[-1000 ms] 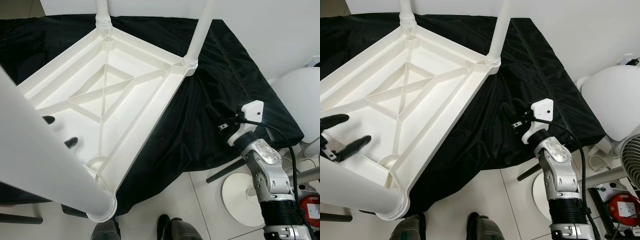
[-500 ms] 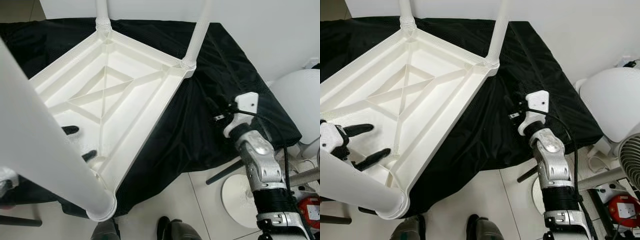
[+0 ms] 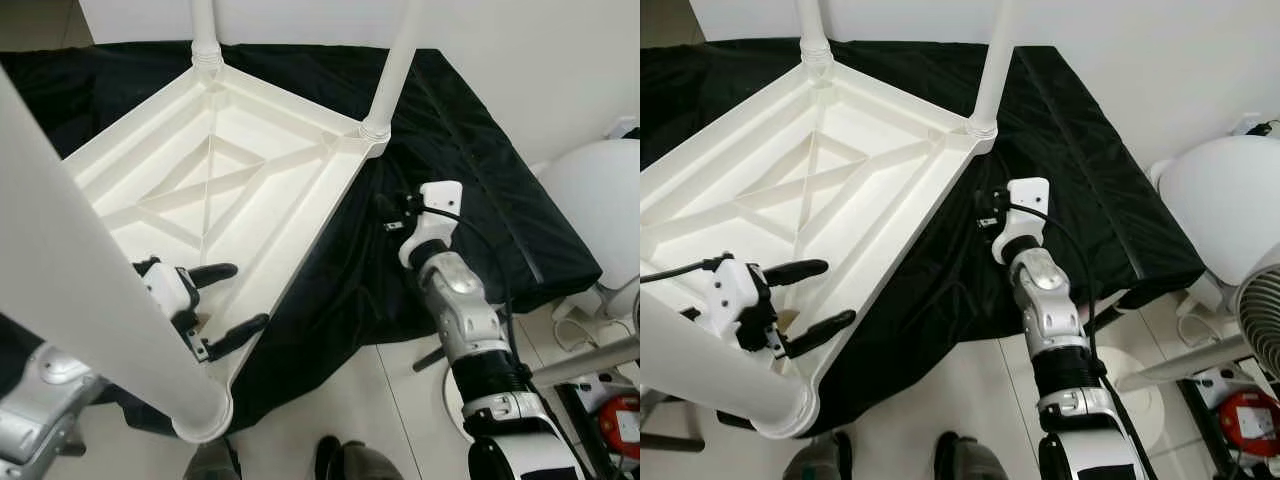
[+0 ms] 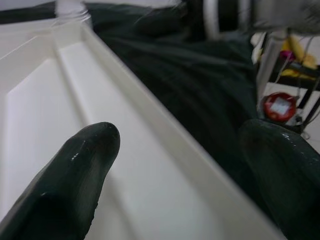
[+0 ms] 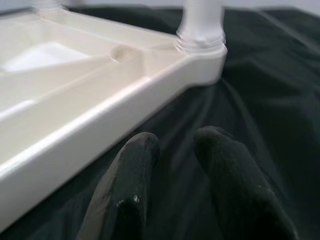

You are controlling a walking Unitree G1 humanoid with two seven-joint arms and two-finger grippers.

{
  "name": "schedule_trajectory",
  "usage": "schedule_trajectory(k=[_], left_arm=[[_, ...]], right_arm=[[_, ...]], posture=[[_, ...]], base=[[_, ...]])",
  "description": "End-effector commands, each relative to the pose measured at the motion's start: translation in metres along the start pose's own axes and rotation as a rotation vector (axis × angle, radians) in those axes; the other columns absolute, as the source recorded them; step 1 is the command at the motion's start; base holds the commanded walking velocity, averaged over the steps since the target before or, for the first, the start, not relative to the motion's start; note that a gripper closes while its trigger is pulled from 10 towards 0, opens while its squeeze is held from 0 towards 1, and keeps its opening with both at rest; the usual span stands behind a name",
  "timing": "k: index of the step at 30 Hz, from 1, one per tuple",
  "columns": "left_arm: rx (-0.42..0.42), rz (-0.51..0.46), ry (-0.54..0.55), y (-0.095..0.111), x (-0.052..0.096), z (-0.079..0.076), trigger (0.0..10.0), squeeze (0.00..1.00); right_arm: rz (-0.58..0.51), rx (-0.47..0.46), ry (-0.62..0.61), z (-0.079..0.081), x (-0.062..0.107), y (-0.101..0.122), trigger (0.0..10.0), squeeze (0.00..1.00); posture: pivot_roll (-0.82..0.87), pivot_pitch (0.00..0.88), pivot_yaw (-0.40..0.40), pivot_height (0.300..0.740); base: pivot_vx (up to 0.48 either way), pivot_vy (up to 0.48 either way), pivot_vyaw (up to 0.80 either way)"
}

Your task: Building children table

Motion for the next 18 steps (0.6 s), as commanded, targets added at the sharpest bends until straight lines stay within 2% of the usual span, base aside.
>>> schedule_trajectory(k=[1,7,9,16,18], left_arm=[[0.004,0.025,0.023,-0.007,-0.003,-0.001,10.0,0.00],[0.016,-0.025,0.138,-0.001,-0.021,0.010,10.0,0.00],[0.016,-0.025,0.138,-0.001,-0.021,0.010,10.0,0.00],[0.018,-0.026,0.139,0.000,-0.032,0.003,10.0,0.00],[0.032,-0.032,0.132,0.001,-0.038,-0.005,10.0,0.00]], right_arm=[[0.026,0.005,-0.020,-0.002,0.000,-0.008,10.0,0.00],[0.054,-0.015,-0.021,0.008,-0.020,-0.006,10.0,0.00],[0.054,-0.015,-0.021,0.008,-0.020,-0.006,10.0,0.00],[0.076,-0.023,-0.005,0.015,-0.030,-0.005,10.0,0.00],[0.085,-0.023,0.014,0.018,-0.035,-0.002,10.0,0.00]], posture=[[0.15,0.176,-0.096,0.740],[0.15,0.200,-0.107,0.740],[0.15,0.200,-0.107,0.740],[0.16,0.228,-0.114,0.740],[0.18,0.257,-0.115,0.740]], base=[[0.000,0.000,0.00],[0.000,0.000,0.00],[0.000,0.000,0.00],[0.000,0.000,0.00],[0.000,0.000,0.00]])
Point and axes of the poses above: a point about 5 cm out from each wrist's last joint towards the gripper, its own x axis pointing back from the gripper into the wrist, its own y axis along the axis of the wrist's last joint, z = x × y, the point moved 4 cm from there along -x, pointing out of the wrist towards the gripper, and after that the axes turned 13 degrees about x, right-handed, at the moved point
